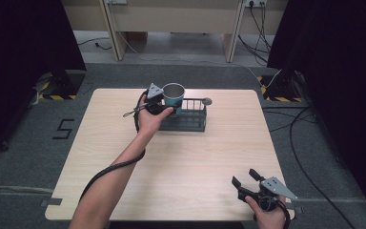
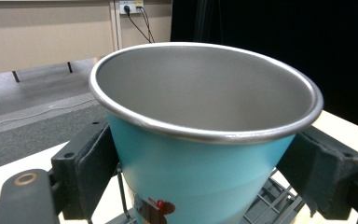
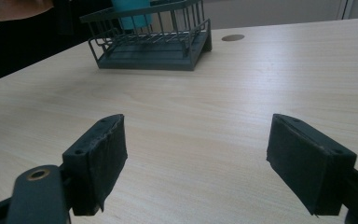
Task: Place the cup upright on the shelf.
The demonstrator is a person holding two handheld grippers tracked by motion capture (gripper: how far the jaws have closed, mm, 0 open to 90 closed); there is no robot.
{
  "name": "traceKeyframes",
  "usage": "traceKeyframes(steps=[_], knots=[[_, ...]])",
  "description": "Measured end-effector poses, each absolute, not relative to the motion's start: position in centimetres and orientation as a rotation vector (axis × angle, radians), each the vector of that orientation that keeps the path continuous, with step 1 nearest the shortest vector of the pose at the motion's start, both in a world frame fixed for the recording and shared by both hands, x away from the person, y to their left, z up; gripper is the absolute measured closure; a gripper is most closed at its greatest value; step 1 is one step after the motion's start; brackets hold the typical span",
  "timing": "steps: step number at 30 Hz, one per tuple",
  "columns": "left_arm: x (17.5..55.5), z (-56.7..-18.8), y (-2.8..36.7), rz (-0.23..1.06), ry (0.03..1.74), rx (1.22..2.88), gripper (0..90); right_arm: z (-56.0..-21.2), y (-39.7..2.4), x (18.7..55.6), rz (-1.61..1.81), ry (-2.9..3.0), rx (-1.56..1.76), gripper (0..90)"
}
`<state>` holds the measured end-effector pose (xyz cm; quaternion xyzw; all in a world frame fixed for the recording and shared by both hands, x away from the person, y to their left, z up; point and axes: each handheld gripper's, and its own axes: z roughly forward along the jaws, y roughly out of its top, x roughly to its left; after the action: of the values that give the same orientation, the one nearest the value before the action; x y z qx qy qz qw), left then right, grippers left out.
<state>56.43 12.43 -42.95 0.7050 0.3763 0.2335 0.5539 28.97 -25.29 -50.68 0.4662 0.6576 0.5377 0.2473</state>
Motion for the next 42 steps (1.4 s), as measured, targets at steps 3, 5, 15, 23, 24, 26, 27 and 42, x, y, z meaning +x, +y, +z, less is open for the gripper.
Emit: traceKeyframes(steps=[3, 5, 15, 23, 24, 26, 27, 42], knots=[[56.5, -42.9, 12.3, 0.555, 0.886, 1.671, 14.8, -50.7, -25.3, 28.9, 1.467, 1.793, 1.273, 20.6], [56.5, -43.0, 12.2, 0.554, 0.886, 1.67, 14.8, -50.7, -25.3, 29.0, 1.467, 1.793, 1.272, 20.6], [56.5, -43.6, 11.9, 0.55, 0.894, 1.689, 14.8, -50.7, -25.3, 28.9, 1.462, 1.794, 1.267, 20.6], [56.5, -44.1, 11.9, 0.554, 0.908, 1.704, 14.8, -50.7, -25.3, 29.0, 1.462, 1.794, 1.266, 20.6], [56.4, -44.2, 11.9, 0.554, 0.911, 1.704, 14.8, -50.7, -25.3, 29.0, 1.466, 1.794, 1.268, 20.6], [56.4, -44.2, 12.0, 0.554, 0.912, 1.708, 14.8, -50.7, -25.3, 29.0, 1.466, 1.795, 1.267, 20.6], [56.4, -44.3, 12.0, 0.553, 0.913, 1.711, 14.8, -50.7, -25.2, 29.0, 1.466, 1.795, 1.269, 20.6], [56.4, -44.4, 11.8, 0.549, 0.917, 1.72, 14.7, -50.7, -25.2, 29.0, 1.465, 1.798, 1.266, 20.6]])
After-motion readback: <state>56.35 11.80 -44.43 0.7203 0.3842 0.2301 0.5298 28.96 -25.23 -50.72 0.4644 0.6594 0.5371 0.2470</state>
